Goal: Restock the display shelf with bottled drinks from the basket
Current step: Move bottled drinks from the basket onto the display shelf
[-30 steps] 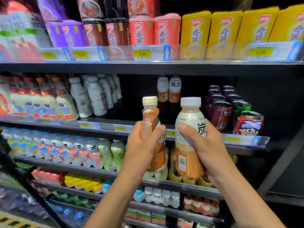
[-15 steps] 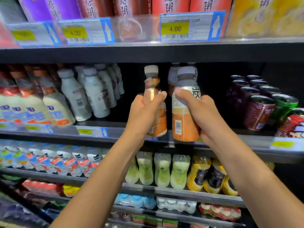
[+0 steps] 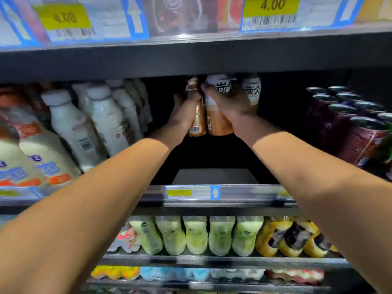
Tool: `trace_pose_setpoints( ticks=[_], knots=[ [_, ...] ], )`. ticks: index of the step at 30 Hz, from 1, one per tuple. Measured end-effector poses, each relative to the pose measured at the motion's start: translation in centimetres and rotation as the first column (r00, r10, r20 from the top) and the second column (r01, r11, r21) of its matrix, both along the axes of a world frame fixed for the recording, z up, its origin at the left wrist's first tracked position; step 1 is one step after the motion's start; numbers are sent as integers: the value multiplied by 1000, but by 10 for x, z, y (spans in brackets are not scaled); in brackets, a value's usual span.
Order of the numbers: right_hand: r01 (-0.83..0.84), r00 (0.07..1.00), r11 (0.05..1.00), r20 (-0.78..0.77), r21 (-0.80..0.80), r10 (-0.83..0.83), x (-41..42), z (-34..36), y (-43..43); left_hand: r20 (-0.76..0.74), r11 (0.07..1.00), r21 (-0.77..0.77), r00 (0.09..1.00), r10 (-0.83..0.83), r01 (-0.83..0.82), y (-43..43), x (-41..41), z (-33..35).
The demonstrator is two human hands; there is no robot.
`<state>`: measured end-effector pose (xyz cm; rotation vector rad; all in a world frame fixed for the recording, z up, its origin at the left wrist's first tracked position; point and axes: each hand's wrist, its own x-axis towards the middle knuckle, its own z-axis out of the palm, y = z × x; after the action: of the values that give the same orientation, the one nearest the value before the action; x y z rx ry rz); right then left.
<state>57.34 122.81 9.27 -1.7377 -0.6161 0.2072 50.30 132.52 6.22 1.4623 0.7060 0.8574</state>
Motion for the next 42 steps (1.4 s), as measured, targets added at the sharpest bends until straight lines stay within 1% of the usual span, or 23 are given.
trace_pose_setpoints(
  ticks=[4,6,9,12,15,17,19,22,24,26,29,31,35,39,42],
  knots=[
    [31,999,995,43,-98,-27,18,-2,23,28,1000,-18,1000,9,-8,6,11,5],
    [18,997,995,78,-98,-10,24,-7,32,56,999,-37,998,24,-22,16,18,1],
    [16,995,994,101,-110,-5,31,-15,42,24,1000,-20,1000,10,-10,25,23,-7],
    [84,986,983,154,-166,-58,34,-20,47,27,1000,-13,1000,9,-9,33,27,-15],
    [137,970,975,222,-173,-97,35,-28,53,4,999,49,1000,3,-3,42,31,-21],
    [169,953,969,281,-182,-113,35,-34,58,-54,994,110,999,-3,9,47,30,-23],
    [161,956,970,275,-185,-106,37,-35,63,-127,984,178,991,30,-7,60,32,-32],
    [160,962,962,251,-220,-103,40,-32,64,-151,978,211,988,41,-8,70,31,-36],
    [202,951,957,274,-206,-142,41,-33,63,-166,975,223,986,23,15,72,32,-32],
    [227,939,952,305,-205,-158,40,-34,63,-172,968,252,984,47,-2,78,35,-30],
    [218,938,951,317,-217,-143,40,-34,66,-151,972,224,982,113,-78,87,40,-31],
    [210,938,958,317,-196,-141,40,-34,68,-137,969,220,980,144,-112,91,45,-35],
    [216,931,956,336,-198,-141,39,-35,73,-117,965,229,981,153,-124,93,53,-37],
    [317,883,914,429,-252,-188,38,-31,78,-137,957,264,978,159,-118,95,53,-33],
    [331,876,912,437,-240,-203,35,-31,83,-145,948,287,972,183,-135,95,53,-34]
  ],
)
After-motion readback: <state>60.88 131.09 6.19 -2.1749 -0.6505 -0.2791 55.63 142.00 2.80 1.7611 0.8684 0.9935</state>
